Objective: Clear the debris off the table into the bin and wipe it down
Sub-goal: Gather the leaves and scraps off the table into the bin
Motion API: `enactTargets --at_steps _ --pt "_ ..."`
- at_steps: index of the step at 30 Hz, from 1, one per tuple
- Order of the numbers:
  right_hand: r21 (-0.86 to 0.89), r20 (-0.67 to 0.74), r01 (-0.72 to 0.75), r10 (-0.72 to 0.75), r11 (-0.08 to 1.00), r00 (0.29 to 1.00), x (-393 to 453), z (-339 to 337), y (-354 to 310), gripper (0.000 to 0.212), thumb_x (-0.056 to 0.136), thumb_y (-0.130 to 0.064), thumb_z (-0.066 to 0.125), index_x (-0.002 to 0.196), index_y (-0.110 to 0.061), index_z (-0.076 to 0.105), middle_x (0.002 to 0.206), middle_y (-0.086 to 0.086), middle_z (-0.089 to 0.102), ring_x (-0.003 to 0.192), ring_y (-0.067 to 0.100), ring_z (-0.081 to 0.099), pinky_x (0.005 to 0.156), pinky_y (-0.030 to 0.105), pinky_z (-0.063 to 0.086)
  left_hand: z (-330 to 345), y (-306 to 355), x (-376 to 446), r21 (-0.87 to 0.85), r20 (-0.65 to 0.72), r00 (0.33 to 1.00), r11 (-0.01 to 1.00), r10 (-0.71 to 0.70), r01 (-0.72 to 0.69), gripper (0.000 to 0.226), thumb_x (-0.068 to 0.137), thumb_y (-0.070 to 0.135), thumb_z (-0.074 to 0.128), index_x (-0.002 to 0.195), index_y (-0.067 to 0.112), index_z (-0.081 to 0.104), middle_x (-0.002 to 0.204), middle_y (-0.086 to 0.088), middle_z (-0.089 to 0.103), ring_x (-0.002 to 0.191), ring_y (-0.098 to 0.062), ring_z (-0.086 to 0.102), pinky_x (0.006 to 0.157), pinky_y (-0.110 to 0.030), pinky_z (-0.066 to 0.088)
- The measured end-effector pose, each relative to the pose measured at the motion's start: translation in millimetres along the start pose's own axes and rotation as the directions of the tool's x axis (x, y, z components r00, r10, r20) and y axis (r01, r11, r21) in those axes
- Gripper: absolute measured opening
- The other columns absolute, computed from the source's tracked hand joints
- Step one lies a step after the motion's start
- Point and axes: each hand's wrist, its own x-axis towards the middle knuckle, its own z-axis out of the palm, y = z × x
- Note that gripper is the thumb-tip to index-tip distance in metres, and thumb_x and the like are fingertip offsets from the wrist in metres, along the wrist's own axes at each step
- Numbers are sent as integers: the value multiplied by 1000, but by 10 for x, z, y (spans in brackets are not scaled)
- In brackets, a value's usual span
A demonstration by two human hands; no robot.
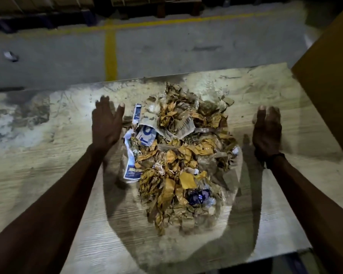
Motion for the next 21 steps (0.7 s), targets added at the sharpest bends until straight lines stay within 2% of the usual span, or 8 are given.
enactTargets --at_steps 3,7,9,10,12,14,18,21 --pt "-73 160 39 -27 997 987 -24 214 -111 95 93 -70 22 160 -4 36 163 26 38 150 44 36 126 56 28 89 238 46 -31 112 980 986 164 -161 74 109 59 27 167 13 25 173 -9 28 156 -17 27 127 -38 23" --pt "84 347 259 -272 962 898 -159 429 -422 78 107 -60 21 167 -12 24 173 11 27 158 30 29 127 37 26 218 467 -13 -231 259 913 938 315 -258 64 108 58 34 164 26 36 166 4 43 146 -13 46 121 -35 36" --pt "213 315 189 -250 959 915 -19 418 -423 63 110 -41 31 165 -11 28 169 11 35 154 27 38 120 19 31 234 433 43 -330 241 928 924 283 -195 64 108 62 37 164 31 34 167 4 40 146 -17 50 124 -45 37" --pt "244 287 121 -190 962 939 101 409 -415 66 109 -46 32 165 -12 30 168 10 38 153 25 39 120 18 30 232 404 143 -369 206 952 919 228 -141 65 107 65 38 164 35 32 168 2 40 146 -20 50 123 -50 38" --pt "255 248 11 -76 967 966 322 452 -395 79 106 -70 30 165 -18 32 168 4 39 155 21 37 129 34 28 239 368 390 -358 142 985 932 103 -46 68 105 69 36 164 36 31 169 -1 38 150 -27 45 123 -56 36" --pt "263 250 22 -90 965 964 419 526 -489 70 110 -60 36 164 -15 36 169 6 38 156 19 34 130 38 26 258 453 601 -308 169 983 951 76 -20 73 105 66 33 166 26 31 170 -2 36 154 -23 37 128 -48 29" --pt "329 442 141 -284 934 851 386 639 -877 47 115 -37 42 153 -12 53 156 6 54 140 9 48 111 9 39 318 767 777 -356 424 870 930 253 -96 57 110 55 41 158 25 46 156 -1 53 141 -21 53 118 -36 42" --pt "383 593 127 -349 915 726 341 679 -896 54 107 -49 41 145 -17 62 148 -4 61 142 5 48 108 7 39 299 909 730 -311 567 741 926 360 -212 46 112 51 37 146 28 57 149 -1 57 128 -7 60 108 -35 49"
